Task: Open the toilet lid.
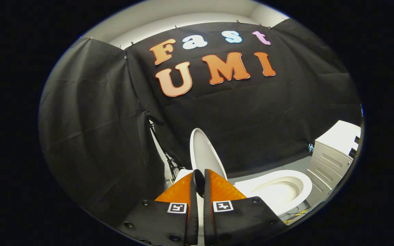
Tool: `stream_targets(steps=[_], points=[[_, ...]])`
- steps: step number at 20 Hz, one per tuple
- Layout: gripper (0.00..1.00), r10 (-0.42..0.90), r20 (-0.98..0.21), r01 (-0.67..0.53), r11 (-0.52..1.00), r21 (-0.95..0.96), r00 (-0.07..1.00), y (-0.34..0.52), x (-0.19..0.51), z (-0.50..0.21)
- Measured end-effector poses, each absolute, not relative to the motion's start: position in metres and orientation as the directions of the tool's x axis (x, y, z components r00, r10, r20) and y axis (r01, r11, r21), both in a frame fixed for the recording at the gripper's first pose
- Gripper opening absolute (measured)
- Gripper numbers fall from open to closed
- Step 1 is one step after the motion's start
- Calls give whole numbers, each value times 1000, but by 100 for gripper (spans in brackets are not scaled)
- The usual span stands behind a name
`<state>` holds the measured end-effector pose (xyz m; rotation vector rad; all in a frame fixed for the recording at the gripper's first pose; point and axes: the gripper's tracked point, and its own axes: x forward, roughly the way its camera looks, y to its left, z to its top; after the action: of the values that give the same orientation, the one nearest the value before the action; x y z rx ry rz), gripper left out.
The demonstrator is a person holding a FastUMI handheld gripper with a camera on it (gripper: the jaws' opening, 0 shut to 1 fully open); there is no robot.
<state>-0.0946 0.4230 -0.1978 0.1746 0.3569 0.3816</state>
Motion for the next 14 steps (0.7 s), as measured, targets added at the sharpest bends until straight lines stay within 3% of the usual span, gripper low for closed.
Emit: stream_targets(steps=[4, 13, 14], points=[[14, 433, -325, -391, 901, 188, 841, 451, -106, -206], [14, 415, -334, -398, 909, 121, 846, 457, -108, -207], [19, 436, -350, -405, 900, 161, 829, 461, -111, -209]])
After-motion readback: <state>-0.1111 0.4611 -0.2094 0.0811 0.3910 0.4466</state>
